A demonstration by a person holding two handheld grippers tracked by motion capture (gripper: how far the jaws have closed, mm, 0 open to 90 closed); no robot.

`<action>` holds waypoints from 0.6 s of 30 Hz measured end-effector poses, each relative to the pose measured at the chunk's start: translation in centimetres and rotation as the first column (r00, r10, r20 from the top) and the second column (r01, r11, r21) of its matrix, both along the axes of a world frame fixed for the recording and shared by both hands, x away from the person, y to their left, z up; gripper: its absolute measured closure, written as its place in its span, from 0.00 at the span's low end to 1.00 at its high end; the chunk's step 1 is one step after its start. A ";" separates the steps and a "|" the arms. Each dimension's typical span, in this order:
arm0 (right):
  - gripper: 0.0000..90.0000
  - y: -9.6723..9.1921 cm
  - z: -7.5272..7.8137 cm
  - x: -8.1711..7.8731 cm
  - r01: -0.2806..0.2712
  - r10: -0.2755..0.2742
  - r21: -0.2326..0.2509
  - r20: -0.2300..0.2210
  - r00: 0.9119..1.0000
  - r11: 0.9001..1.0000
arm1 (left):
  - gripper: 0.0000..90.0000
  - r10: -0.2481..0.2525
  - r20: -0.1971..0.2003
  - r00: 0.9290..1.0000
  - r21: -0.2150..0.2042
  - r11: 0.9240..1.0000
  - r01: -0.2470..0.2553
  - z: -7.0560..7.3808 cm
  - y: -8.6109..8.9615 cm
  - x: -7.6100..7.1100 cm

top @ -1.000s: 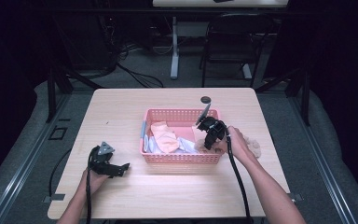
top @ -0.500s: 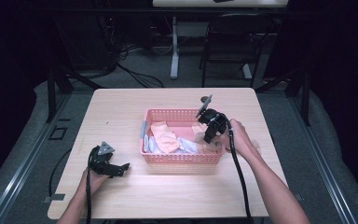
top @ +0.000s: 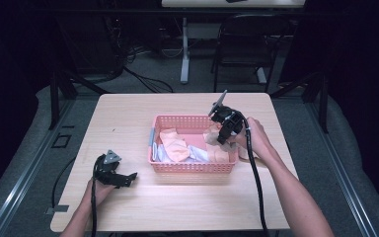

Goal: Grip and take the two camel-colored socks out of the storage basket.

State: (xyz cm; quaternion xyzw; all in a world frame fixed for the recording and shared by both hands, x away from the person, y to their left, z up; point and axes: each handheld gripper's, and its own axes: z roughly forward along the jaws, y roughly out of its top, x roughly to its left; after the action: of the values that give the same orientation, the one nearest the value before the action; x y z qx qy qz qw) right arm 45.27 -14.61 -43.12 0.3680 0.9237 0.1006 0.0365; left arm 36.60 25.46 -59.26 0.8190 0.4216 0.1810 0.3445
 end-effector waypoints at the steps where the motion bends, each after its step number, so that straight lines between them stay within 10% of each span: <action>1: 0.88 0.0 0.3 0.0 -0.003 0.003 0.001 0.001 1.000 1.000 | 0.00 0.000 0.000 1.000 0.000 1.000 0.000 0.0 0.0 0.0; 18: 0.88 -1.3 4.0 -0.5 0.002 -0.002 0.004 0.071 0.997 1.000 | 0.00 -0.001 0.000 1.000 0.001 1.000 0.001 0.0 0.0 0.0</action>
State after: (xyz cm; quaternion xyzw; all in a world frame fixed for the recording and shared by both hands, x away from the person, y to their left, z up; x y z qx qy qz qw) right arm 44.78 -15.93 -39.10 0.3651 0.9212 0.1157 0.0688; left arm 36.60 25.46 -59.25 0.8194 0.4212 0.1808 0.3442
